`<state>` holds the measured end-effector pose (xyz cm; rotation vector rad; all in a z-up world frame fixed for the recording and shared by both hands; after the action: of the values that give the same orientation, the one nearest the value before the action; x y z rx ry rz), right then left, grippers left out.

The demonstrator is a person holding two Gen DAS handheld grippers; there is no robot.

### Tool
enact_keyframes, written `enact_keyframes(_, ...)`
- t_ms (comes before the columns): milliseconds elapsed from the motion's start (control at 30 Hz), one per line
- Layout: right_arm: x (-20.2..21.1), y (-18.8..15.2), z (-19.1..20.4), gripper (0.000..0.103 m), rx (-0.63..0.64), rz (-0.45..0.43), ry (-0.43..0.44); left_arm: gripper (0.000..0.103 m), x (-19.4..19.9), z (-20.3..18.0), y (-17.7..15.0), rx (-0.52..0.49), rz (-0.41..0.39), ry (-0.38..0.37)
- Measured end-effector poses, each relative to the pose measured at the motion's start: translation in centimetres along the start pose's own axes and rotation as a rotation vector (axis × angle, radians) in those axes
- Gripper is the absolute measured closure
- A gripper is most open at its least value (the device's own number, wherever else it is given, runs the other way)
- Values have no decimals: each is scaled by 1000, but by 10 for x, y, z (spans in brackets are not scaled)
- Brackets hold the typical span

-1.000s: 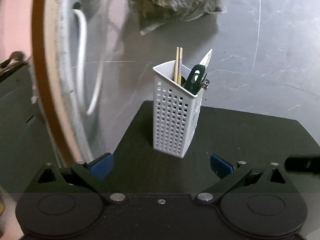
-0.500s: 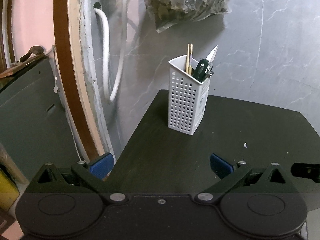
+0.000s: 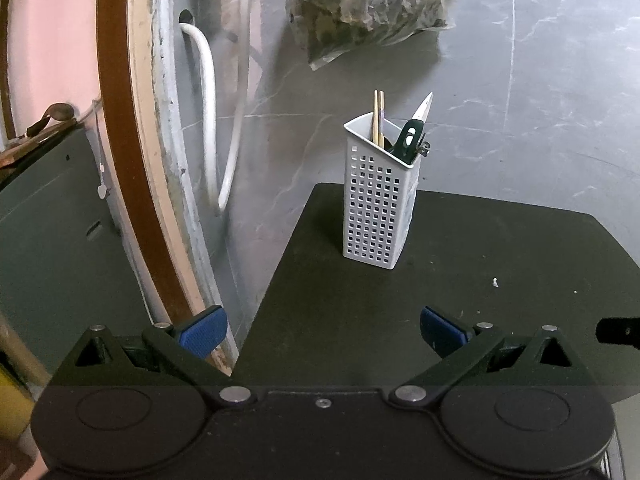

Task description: Organize utensils

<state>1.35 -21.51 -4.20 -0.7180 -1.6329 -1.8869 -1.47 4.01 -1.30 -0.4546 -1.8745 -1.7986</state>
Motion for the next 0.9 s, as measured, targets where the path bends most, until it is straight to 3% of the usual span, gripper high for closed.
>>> enact_keyframes(900,15,-10,6,0,-11,-23,-55,1,2,1,-3,-65,-11,-73)
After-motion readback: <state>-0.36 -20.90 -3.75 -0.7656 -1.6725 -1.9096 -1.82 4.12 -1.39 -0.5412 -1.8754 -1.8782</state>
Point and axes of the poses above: each gripper's, at about its wrist camera, not at the fingertips, and x roughly against the way its jaws point, z to its left, y to its top, the point moved 5 cm from there along -x, roughly the way its jaws point, and after that the axes turned 3 degrees about -y, right-handed, at the moved point
